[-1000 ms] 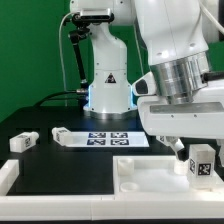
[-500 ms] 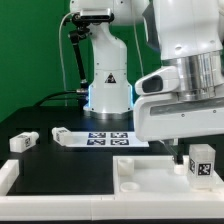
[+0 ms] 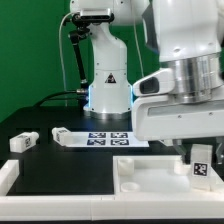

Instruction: Assemble square table

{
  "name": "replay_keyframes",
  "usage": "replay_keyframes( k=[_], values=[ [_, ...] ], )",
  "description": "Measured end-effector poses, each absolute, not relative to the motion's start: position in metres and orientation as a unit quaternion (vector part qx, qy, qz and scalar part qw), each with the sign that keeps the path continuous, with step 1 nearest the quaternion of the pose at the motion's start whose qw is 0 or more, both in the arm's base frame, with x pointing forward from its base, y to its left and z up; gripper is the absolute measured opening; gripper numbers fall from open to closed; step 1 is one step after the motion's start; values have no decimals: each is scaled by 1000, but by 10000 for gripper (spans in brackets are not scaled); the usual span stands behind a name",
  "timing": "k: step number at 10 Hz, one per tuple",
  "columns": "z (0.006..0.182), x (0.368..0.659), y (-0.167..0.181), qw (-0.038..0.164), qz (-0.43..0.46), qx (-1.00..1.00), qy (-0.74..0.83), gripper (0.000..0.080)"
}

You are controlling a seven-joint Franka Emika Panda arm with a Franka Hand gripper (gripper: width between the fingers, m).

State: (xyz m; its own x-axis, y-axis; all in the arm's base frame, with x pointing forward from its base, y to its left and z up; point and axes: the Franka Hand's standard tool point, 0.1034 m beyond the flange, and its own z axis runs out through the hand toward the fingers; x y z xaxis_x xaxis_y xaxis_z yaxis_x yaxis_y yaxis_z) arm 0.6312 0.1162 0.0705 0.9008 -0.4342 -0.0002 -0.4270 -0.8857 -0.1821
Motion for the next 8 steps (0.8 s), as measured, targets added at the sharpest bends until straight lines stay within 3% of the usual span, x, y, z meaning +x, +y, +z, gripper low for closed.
replay_keyframes(
  k=[2, 5, 6, 8],
  values=[
    [71, 633, 112, 90, -14, -948, 305, 297],
    [69, 630, 112, 116, 35, -795, 595, 295],
    [69, 630, 108, 135, 53, -760, 634, 295],
    [68, 628, 115, 132, 55, -750, 645, 295]
  ],
)
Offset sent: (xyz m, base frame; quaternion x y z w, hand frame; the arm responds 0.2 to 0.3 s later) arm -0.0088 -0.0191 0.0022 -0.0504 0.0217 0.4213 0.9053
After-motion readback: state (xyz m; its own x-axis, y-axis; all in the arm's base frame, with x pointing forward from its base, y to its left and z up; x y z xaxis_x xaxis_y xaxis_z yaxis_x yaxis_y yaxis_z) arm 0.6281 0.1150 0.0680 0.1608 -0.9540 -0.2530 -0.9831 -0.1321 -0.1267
